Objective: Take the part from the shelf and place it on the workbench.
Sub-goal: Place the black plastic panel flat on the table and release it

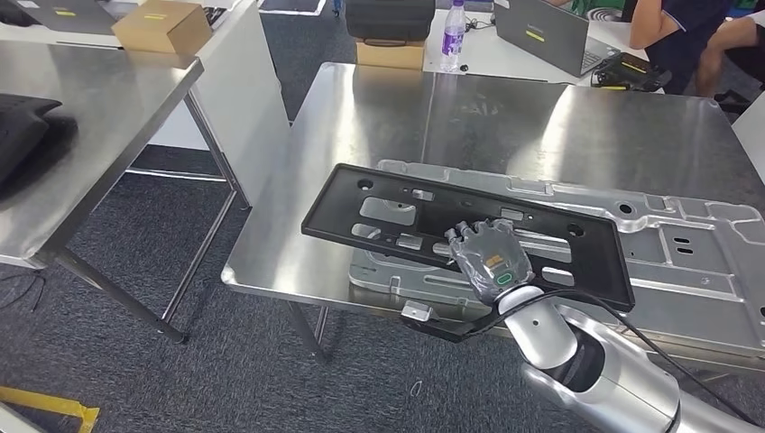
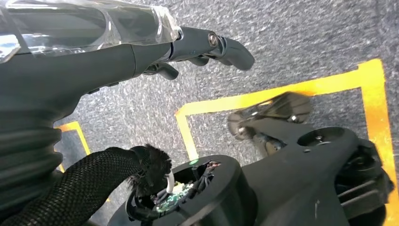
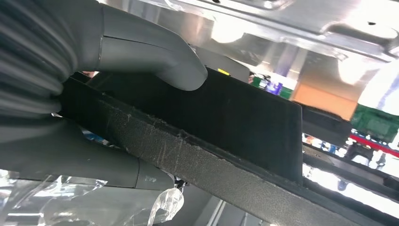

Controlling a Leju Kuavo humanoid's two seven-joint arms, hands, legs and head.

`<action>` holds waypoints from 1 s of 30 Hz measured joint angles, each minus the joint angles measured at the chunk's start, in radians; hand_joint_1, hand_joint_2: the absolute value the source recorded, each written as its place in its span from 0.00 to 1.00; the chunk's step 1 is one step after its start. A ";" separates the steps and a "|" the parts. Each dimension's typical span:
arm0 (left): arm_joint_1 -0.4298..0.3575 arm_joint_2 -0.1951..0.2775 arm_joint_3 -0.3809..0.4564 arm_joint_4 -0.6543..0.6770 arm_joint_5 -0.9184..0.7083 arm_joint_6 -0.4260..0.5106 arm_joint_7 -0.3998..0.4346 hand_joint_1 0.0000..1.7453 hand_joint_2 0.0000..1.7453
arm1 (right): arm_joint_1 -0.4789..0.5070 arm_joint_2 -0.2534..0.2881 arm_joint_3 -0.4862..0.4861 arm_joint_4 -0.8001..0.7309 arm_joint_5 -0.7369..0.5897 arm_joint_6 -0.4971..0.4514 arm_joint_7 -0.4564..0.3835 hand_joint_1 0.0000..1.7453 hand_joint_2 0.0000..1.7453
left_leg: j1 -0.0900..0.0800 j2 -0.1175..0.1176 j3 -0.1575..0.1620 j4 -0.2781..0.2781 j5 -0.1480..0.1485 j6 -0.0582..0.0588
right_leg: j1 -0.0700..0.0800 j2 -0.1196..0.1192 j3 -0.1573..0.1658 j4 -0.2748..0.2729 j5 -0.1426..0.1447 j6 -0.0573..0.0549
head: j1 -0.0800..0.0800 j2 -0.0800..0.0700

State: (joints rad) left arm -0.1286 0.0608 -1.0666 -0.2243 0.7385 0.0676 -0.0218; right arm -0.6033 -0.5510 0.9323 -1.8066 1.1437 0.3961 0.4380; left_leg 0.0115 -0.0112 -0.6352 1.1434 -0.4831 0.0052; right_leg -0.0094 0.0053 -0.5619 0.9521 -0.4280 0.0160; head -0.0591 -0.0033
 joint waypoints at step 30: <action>-0.006 -0.001 0.001 0.000 -0.021 -0.007 0.014 0.00 1.00 | -0.027 0.071 0.064 0.001 -0.001 0.009 -0.004 1.00 1.00 | -0.008 0.000 -0.025 0.061 -0.046 0.019 | 0.004 0.002 -0.014 0.021 -0.010 -0.003 | -0.001 0.000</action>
State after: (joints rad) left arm -0.1345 0.0603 -1.0657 -0.2243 0.7173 0.0604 -0.0082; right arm -0.6299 -0.4800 0.9958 -1.8059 1.1422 0.4049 0.4339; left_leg 0.0039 -0.0109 -0.6600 1.2046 -0.5291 0.0239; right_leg -0.0056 0.0069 -0.5757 0.9727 -0.4377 0.0129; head -0.0602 -0.0031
